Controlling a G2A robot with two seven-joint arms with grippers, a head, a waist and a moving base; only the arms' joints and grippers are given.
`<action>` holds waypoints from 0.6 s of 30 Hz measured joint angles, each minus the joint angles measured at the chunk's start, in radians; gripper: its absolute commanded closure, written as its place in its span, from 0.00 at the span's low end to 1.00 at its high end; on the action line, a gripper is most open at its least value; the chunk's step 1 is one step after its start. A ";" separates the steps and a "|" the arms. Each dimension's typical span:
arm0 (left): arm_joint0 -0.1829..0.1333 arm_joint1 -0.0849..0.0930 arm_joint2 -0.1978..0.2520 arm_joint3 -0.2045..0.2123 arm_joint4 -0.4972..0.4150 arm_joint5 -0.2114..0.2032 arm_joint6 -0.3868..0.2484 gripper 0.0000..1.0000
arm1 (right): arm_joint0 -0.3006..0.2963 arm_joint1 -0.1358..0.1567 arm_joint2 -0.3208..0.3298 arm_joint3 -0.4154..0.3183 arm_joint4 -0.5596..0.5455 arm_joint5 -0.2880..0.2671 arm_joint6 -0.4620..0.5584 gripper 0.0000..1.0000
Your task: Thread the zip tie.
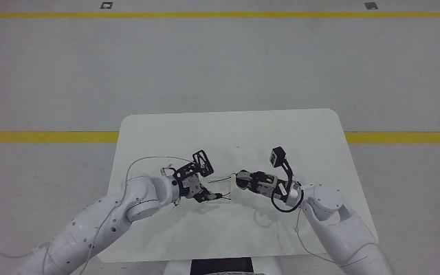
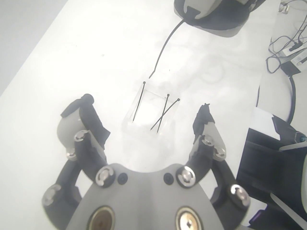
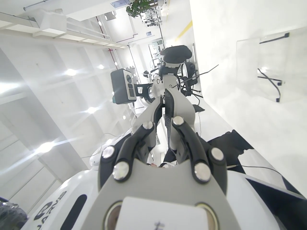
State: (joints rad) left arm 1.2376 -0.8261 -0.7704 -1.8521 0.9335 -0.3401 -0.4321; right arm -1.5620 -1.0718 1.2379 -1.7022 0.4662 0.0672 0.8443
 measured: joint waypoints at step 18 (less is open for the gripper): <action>-0.016 0.044 0.023 0.017 -0.235 0.001 0.053 0.00 | -0.014 0.008 0.031 0.018 -0.019 -0.060 0.024 1.00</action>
State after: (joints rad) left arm 1.2215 -0.7818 -0.7471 -1.8346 0.6990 -0.3392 -0.3790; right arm -1.5763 -1.0637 1.2690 -1.6846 0.4473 0.0073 0.8687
